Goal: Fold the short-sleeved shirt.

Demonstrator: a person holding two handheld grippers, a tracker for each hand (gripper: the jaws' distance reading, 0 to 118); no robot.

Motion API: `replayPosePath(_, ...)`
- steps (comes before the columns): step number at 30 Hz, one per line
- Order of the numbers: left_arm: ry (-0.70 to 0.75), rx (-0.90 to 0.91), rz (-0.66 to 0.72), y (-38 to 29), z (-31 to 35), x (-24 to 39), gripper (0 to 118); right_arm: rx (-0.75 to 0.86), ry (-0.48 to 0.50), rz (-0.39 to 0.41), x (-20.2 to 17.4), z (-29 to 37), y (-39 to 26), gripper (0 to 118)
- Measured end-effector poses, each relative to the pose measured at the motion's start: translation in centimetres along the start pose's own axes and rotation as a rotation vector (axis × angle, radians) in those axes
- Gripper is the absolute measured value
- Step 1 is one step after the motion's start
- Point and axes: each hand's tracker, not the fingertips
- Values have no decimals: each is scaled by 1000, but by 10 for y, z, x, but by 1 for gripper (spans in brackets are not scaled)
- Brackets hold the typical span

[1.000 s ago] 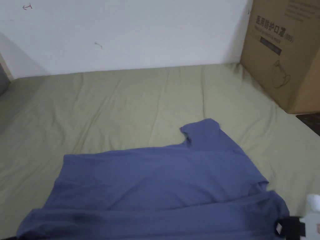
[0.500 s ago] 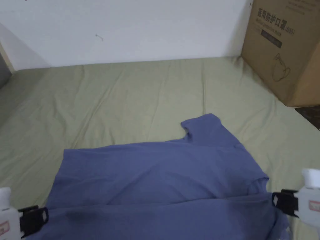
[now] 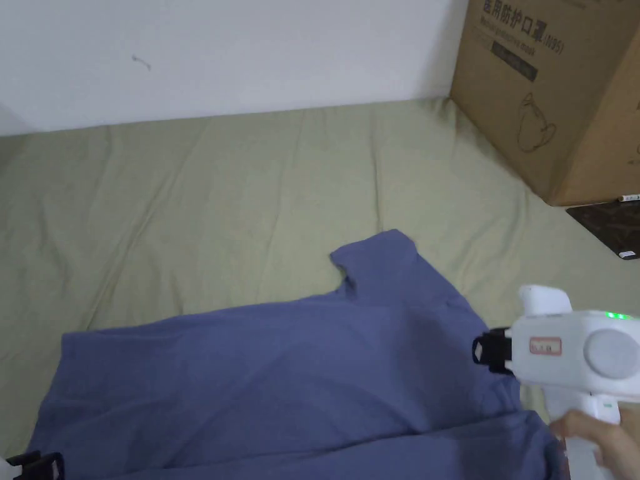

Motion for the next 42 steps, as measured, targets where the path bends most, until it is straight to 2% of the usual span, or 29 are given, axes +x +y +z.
replayPosePath(1, -7, 5, 0, 6, -4, -1, 0, -10, 0, 26, -1, -12, 20, 14)
replayPosePath(2, -13, 3, -2, 12, -10, -3, 0, -13, -6, 56, -2, -29, 42, 39)
replayPosePath(3, -10, 0, -4, 17, -15, -2, 0, -27, -14, 64, -2, -44, 60, 69)
replayPosePath(4, -3, 2, -9, 20, -20, -2, 0, -65, -13, 86, 0, -61, 76, 91)
replayPosePath(5, 1, -2, -13, 21, -24, 4, 0, -70, -33, 69, 2, -81, 95, 91)
replayPosePath(8, 24, -28, -11, 24, -39, 3, 0, -161, -103, 64, 8, -132, 123, 91)
replayPosePath(9, 24, -45, -5, 24, -41, 8, 0, -181, -109, 85, 8, -146, 126, 91)
replayPosePath(12, 23, -64, -4, 23, -48, 10, 0, -250, -128, 109, 13, -174, 121, 81)
replayPosePath(13, 24, -73, -7, 22, -56, 5, 0, -277, -174, 113, 10, -178, 117, 81)
replayPosePath(14, 33, -84, -7, 23, -59, 5, 0, -233, -165, 146, 5, -173, 117, 79)
replayPosePath(15, 36, -85, -8, 22, -61, 5, 0, -226, -178, 179, 2, -172, 116, 71)
replayPosePath(17, 28, -90, -12, 22, -65, 6, 0, -238, -165, 261, -4, -163, 116, 34)
replayPosePath(18, 25, -92, -12, 22, -67, 7, 0, -242, -164, 257, -5, -161, 118, 6)
replayPosePath(19, 23, -93, -13, 23, -69, 8, 0, -237, -148, 256, -6, -158, 120, 0)
replayPosePath(22, 22, -82, -4, 35, -78, 2, 1, -239, -153, 234, -10, -156, 119, 0)
replayPosePath(23, 18, -55, -1, 43, -80, 0, 10, -228, -162, 257, -11, -157, 118, 0)
replayPosePath(24, 19, -43, 7, 51, -83, -3, 31, -232, -164, 258, -10, -157, 118, 0)
replayPosePath(25, 22, -43, 11, 63, -87, -8, 61, -233, -163, 254, -9, -157, 119, 0)
replayPosePath(26, 42, -38, 17, 76, -94, -12, 78, -232, -158, 233, -6, -155, 120, 0)
replayPosePath(27, 58, -34, 20, 86, -102, -16, 78, -231, -152, 220, -7, -156, 121, 0)
replayPosePath(30, 132, -65, 2, 120, -128, -15, 89, -231, -136, 204, -2, -154, 121, 0)
replayPosePath(33, 139, -56, 1, 143, -160, -17, 89, -232, -133, 197, -3, -156, 121, 0)
replayPosePath(36, 140, -135, 46, 152, -192, -17, 88, -234, -140, 199, -5, -158, 121, 0)
replayPosePath(37, 139, -187, 47, 152, -199, -13, 69, -235, -143, 203, -6, -159, 121, 0)
replayPosePath(39, 200, -163, -83, 146, -197, 2, 61, -233, -146, 201, -8, -156, 121, 0)
replayPosePath(40, 196, -157, -136, 146, -192, 8, 41, -230, -145, 202, -8, -153, 121, 0)
replayPosePath(42, 221, -149, -153, 151, -182, 13, 2, -218, -134, 192, -9, -143, 122, 0)
